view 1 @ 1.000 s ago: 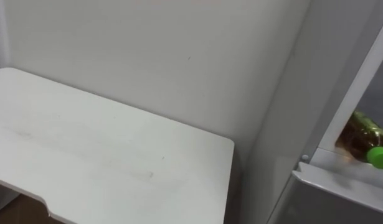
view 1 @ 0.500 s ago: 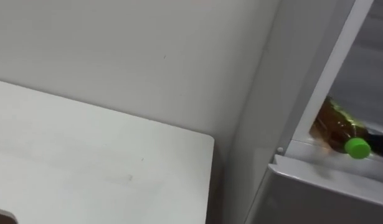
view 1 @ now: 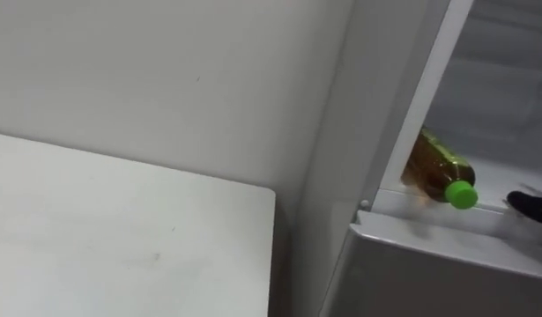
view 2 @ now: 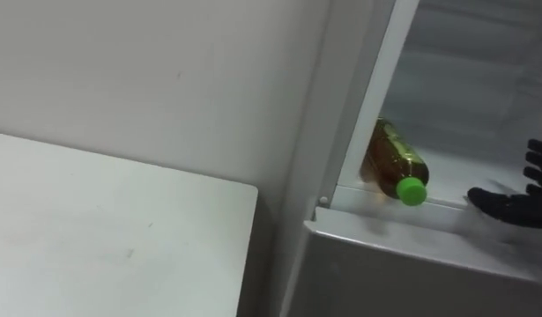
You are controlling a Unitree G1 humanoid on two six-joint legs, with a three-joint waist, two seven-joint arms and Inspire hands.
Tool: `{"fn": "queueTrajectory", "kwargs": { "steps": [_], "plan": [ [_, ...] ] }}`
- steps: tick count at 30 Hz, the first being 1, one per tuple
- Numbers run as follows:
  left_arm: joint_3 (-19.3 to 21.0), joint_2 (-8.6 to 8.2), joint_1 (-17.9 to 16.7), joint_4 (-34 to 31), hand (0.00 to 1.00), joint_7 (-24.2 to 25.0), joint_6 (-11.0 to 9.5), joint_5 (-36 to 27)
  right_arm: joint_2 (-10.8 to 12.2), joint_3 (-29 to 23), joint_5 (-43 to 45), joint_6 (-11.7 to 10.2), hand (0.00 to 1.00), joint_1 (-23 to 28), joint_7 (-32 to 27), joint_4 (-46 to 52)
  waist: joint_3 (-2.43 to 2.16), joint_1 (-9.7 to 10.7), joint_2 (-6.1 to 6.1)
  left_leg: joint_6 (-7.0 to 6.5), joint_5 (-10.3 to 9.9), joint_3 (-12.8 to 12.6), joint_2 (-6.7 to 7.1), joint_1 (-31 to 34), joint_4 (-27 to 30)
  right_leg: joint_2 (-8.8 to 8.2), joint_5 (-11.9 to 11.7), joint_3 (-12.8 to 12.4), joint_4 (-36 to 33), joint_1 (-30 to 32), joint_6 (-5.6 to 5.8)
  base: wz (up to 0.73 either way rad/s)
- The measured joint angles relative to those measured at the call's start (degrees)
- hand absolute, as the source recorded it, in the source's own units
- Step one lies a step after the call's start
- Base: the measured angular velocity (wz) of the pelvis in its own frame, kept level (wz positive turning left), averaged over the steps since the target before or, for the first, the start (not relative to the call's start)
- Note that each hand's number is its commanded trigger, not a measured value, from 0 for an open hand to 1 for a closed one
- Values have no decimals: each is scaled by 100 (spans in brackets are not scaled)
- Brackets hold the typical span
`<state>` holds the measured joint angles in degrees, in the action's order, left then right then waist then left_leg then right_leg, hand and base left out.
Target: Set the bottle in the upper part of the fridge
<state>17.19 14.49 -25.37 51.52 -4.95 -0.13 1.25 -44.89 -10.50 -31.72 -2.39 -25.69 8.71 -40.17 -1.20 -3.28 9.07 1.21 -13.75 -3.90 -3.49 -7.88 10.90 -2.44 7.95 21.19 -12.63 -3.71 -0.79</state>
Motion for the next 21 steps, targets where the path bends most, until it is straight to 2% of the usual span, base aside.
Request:
{"fn": "queueTrajectory", "kwargs": {
  "steps": [2, 3, 5, 7, 8, 10, 11, 14, 16, 17, 19, 21],
  "plan": [
    [12, -11, -39, -74, 0, -25, -26, -70, 1, -46, 5, 1, 0, 121, -258, 405, -8, 11, -13, -1, 0, -77, 1, 15, -13, -4, -2, -61, -41, 72, -3, -17],
    [10, -34, -37, -97, 0, -100, -38, -95, 2, -48, -7, 0, 0, 197, -441, 758, 25, 31, -52, -3, 1, -94, 8, 20, -17, -17, -2, -73, -70, 92, -4, -10],
    [-30, -60, 14, -98, 0, -223, -45, -217, 12, -47, -233, -7, 0, 284, -645, 1243, 55, 89, -97, -6, 1, -117, 14, 0, -17, -29, -1, -91, -94, 94, -2, -7],
    [-138, -73, 68, -96, 0, -342, -158, -414, 99, -71, -346, -21, 0, 441, -1035, 1976, 100, 104, -172, -7, -1, -197, 7, -45, -30, 4, -1, -222, -101, 110, -4, -18],
    [-139, -87, 71, -96, 0, -353, -190, -412, 179, -128, -435, -36, 0, 520, -1116, 2220, 98, 96, -181, -8, -3, -215, 2, -47, -30, 13, -2, -243, -101, 119, -6, -19],
    [-218, -150, 125, -86, 0, -359, -228, -406, 555, -329, -714, -211, 0, 874, -1410, 3116, 101, 121, -210, -9, -4, -236, -1, -46, -31, 19, -4, -255, -103, 135, -11, -8],
    [-279, -164, 140, -86, 0, -362, -230, -408, 624, -331, -778, -249, 0, 960, -1481, 3309, 100, 126, -225, -11, -6, -245, 0, -38, -26, 18, -5, -257, -102, 138, -11, 0],
    [-562, -246, 237, -87, 0, -398, -248, -451, 1180, -427, -863, -427, 0, 1499, -1694, 4141, 108, 136, -298, -23, -15, -246, 0, -40, -19, 15, -5, -250, -91, 125, -11, 0],
    [-793, -327, 253, -87, 0, -444, -269, -459, 1734, -428, -839, -513, 0, 2030, -1810, 4664, 105, 128, -421, -30, -39, -269, -1, -40, -12, 18, -5, -281, -98, 138, -9, -6],
    [-820, -359, 250, -87, 0, -445, -269, -460, 1849, -428, -842, -511, 0, 2135, -1836, 4762, 103, 129, -472, -32, -44, -294, -2, -40, -13, 18, -5, -290, -104, 149, -8, -13],
    [-908, -481, 267, -86, 0, -457, -295, -459, 2087, -426, -854, -514, 0, 2384, -1949, 4995, 125, 162, -657, -55, -60, -349, 15, -43, -17, -5, 1, -331, -146, 193, 5, -13],
    [-937, -511, 247, -78, 0, -467, -335, -445, 2252, -437, -849, -529, 0, 2386, -2036, 5008, 138, 192, -737, -58, -60, -393, 27, -2, -25, -18, 13, -385, -209, 290, 16, -12]
  ]
}}
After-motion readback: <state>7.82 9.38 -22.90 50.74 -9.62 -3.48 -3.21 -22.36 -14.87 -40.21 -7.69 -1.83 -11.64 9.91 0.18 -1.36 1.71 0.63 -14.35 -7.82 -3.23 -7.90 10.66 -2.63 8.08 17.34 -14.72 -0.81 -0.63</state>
